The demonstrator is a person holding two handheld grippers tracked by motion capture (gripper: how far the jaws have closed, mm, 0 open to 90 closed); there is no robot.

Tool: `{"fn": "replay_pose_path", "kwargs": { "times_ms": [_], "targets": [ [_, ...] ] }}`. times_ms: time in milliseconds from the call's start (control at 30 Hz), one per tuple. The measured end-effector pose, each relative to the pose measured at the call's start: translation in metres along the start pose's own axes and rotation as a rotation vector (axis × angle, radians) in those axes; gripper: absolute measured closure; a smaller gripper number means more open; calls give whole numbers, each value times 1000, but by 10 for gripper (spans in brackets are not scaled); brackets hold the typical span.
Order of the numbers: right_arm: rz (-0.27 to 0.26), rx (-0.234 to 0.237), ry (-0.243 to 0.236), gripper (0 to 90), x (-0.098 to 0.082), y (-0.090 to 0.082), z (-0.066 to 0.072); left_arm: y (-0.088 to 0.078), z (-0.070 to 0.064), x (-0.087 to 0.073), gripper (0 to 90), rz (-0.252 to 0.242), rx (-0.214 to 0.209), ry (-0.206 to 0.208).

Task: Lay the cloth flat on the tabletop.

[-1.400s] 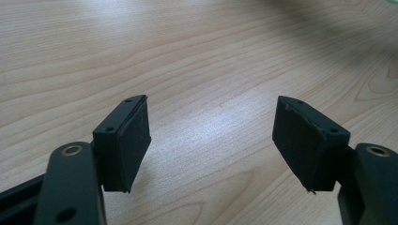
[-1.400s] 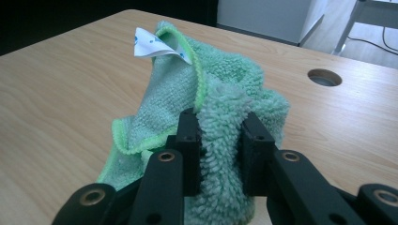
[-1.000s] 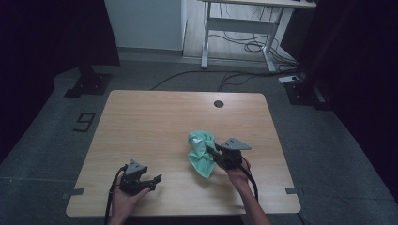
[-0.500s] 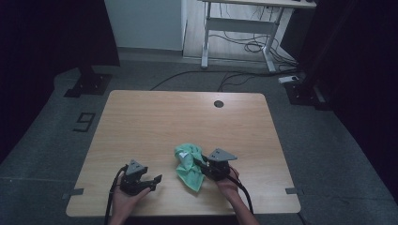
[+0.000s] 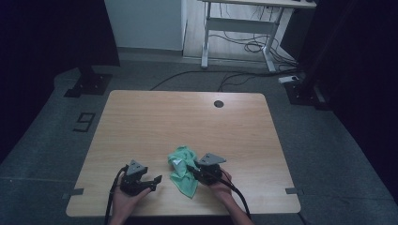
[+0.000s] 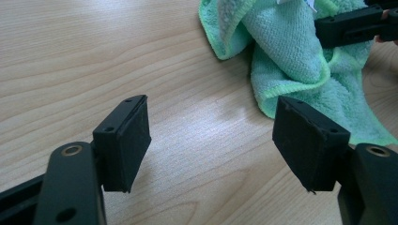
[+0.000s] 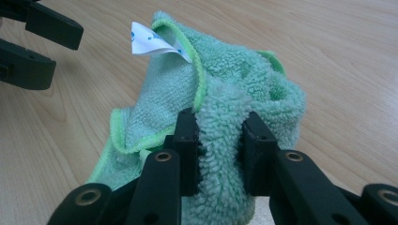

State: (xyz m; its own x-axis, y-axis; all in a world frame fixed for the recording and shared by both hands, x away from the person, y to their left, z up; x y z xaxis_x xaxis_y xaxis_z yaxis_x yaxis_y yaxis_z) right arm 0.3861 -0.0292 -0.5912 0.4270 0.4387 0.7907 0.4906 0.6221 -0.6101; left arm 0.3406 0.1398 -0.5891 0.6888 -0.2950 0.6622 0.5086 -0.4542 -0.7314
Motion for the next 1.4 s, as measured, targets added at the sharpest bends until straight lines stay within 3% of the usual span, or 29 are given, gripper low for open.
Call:
{"fn": "replay_pose_path", "kwargs": {
  "times_ms": [233, 433, 567, 667, 833, 1000, 1200, 1400],
  "targets": [
    [18, -7, -1, 671, -6, 5, 1, -1, -2, 1, 282, -3, -3, 6],
    [-25, -2, 31, 381, -1, -4, 3, -1, -3, 2, 287, -8, -3, 2],
    [-67, 1, 58, 305, 2, -20, 1, -2, -6, 4, 294, -15, -5, 7],
    [-79, 3, 73, 301, 0, -31, -2, -3, -10, 6, 301, -21, -8, 13],
    [-48, -2, 88, 311, -12, -40, -3, -1, -19, 11, 304, -20, -19, 35],
    [-9, 4, 75, 329, -22, -38, 5, 2, -26, 19, 304, -17, -25, 54],
    [36, 18, 67, 349, -31, -32, 13, 10, -33, 42, 318, -28, -31, 69],
    [80, 23, 39, 348, -36, -24, 24, 34, -33, 58, 375, 22, -33, 74]
  ]
}}
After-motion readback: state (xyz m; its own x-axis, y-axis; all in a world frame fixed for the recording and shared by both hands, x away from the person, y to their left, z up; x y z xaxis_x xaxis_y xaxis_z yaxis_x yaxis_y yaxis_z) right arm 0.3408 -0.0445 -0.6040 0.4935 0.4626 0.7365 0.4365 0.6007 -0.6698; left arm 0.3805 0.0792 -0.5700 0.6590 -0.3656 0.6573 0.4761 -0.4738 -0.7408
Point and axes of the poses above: each handheld gripper's, and its own axes: y roughly forward along the jaws, x roughly out of its top, z roughly to its left, the point moved 10 cm from there along y, roughly forward along the jaws, and after that the axes turned 7 degrees about z, right-handed, at the moved point
